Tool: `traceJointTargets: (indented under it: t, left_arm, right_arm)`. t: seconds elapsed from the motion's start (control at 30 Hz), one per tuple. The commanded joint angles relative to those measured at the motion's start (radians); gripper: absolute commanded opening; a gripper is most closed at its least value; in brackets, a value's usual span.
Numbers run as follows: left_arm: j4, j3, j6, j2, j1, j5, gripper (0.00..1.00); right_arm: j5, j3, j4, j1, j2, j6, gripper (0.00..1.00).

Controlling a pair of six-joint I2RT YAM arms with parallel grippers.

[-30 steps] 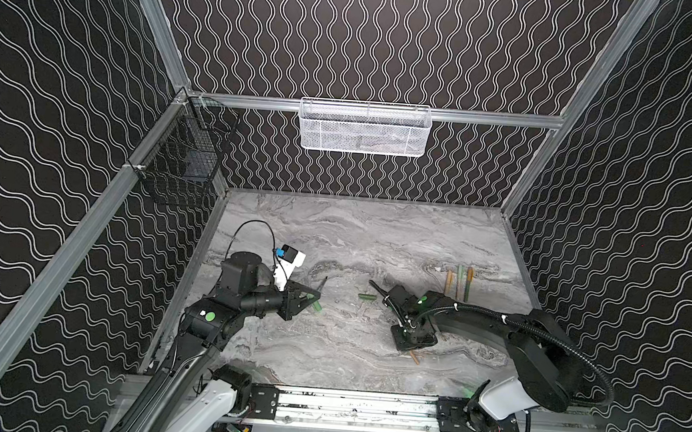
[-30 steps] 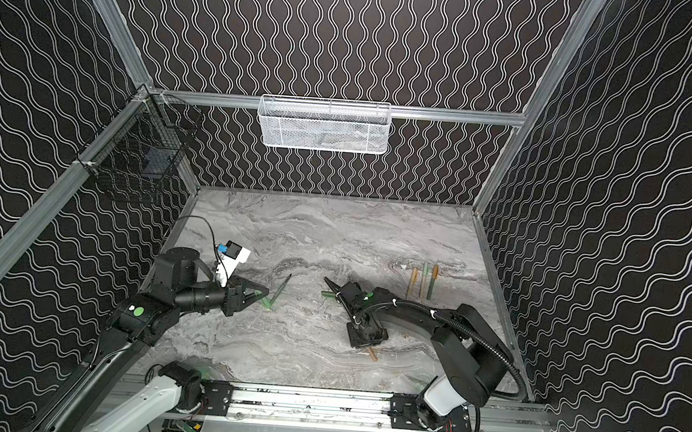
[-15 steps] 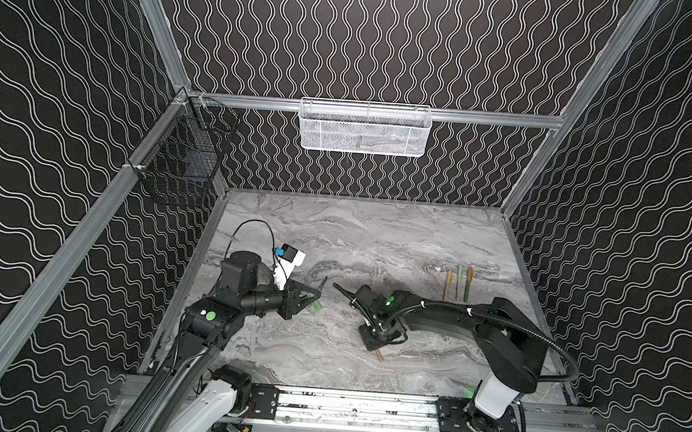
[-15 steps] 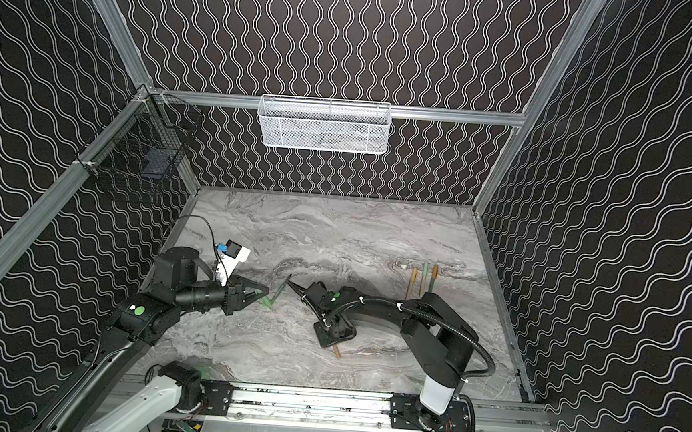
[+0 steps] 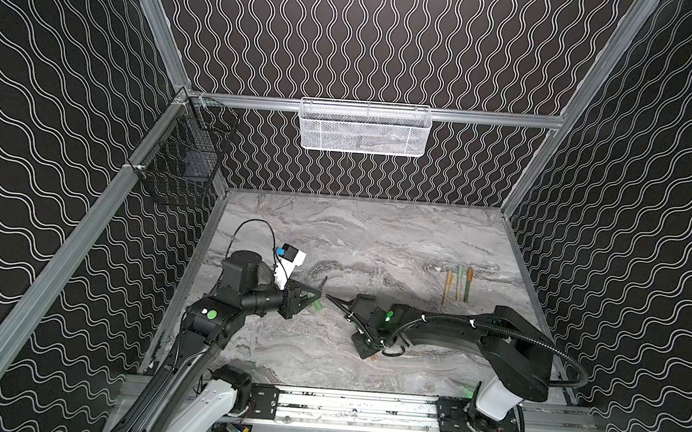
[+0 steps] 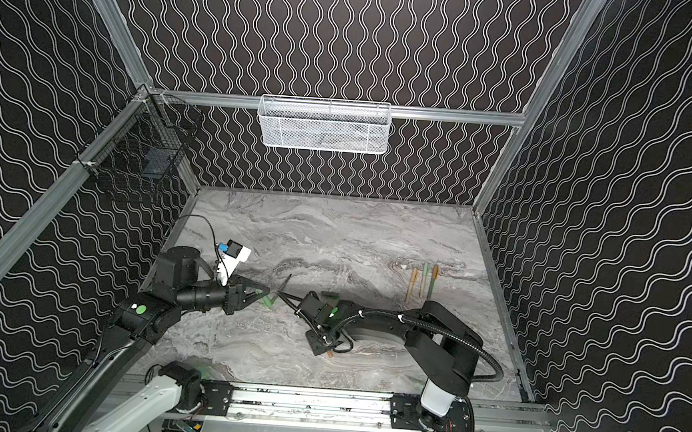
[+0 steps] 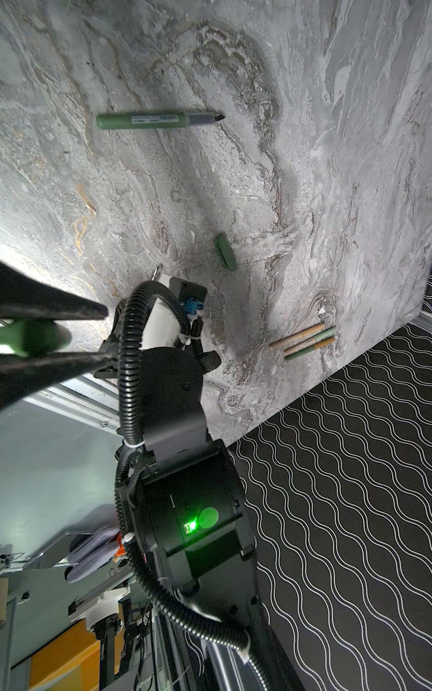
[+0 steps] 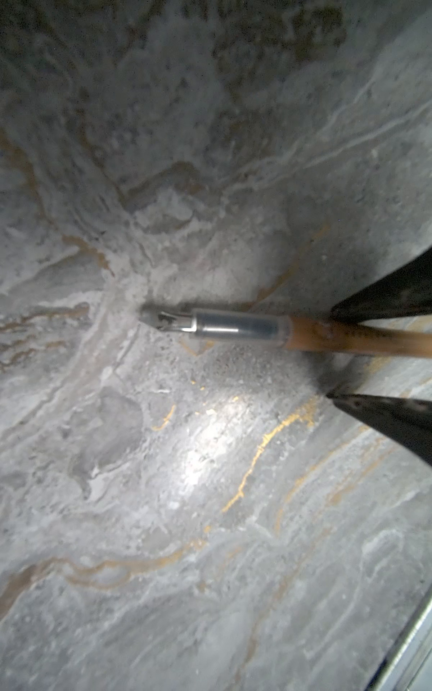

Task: Insert the pens into the pen caps
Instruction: 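Lift the orange-bodied pen tip-up toward the green cap in the left gripper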

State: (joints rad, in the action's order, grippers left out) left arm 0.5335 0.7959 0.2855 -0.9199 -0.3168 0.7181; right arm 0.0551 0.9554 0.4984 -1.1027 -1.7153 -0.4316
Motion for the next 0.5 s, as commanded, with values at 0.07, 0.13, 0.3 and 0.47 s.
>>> traceJointTargets:
  t: [0.07, 0.13, 0.3, 0.47]
  left_arm:
    - [-0.032, -0.004, -0.001, -0.002, 0.002, 0.011, 0.00]
    - [-0.033, -0.004, 0.001, 0.001, 0.002, 0.011, 0.00]
    - [-0.032, -0.004, 0.001, 0.001, 0.002, 0.008, 0.00]
    - [-0.031, -0.004, 0.001, 0.005, 0.004, 0.008, 0.00]
  right_arm:
    - [-0.018, -0.008, 0.075, -0.011, -0.047, -0.026, 0.24]
    - [-0.010, 0.000, 0.078, -0.014, -0.059, -0.025, 0.16]
    - [0.005, 0.013, 0.072, -0.013, -0.050, -0.012, 0.06]
    - [0.023, -0.001, 0.016, -0.013, 0.037, 0.023, 0.01]
